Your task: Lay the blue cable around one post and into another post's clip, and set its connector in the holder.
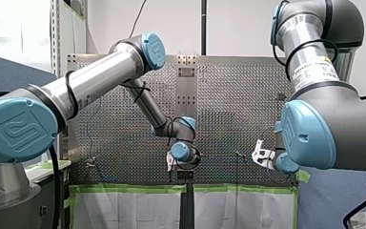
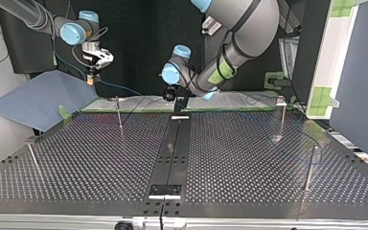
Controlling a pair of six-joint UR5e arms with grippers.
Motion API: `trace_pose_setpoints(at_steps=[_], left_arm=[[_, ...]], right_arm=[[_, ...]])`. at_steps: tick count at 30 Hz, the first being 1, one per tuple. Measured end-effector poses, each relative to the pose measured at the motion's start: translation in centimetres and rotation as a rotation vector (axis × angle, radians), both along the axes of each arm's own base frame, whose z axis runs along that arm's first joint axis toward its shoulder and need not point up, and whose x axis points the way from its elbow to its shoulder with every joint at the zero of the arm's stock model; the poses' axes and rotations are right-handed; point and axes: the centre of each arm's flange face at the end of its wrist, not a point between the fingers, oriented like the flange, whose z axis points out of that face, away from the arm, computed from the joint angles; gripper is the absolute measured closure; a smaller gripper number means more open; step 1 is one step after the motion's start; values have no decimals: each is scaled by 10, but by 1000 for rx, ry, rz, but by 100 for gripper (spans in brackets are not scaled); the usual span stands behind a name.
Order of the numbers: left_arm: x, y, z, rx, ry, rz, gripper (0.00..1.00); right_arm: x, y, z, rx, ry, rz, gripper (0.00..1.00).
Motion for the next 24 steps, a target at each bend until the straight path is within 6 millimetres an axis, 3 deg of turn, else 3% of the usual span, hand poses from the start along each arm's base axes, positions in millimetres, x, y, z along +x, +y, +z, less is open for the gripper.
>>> trace_pose_setpoints(at_steps=[2,6,7,13,24], left_arm=[[0,1,0,4,3,5,77],[0,2,0,8,5,9,85],[0,2,1,8,5,8,91],[1,0,7,3,-2,7,99],[2,0,8,6,-3,5,99]], right_arm=[[0,0,0,0,0,0,100],[0,0,0,1,0,0,100],[0,0,0,1,0,0,100],[-1,0,0,2,0,-2,100],[-2,-1,0,1,2,-6,100]])
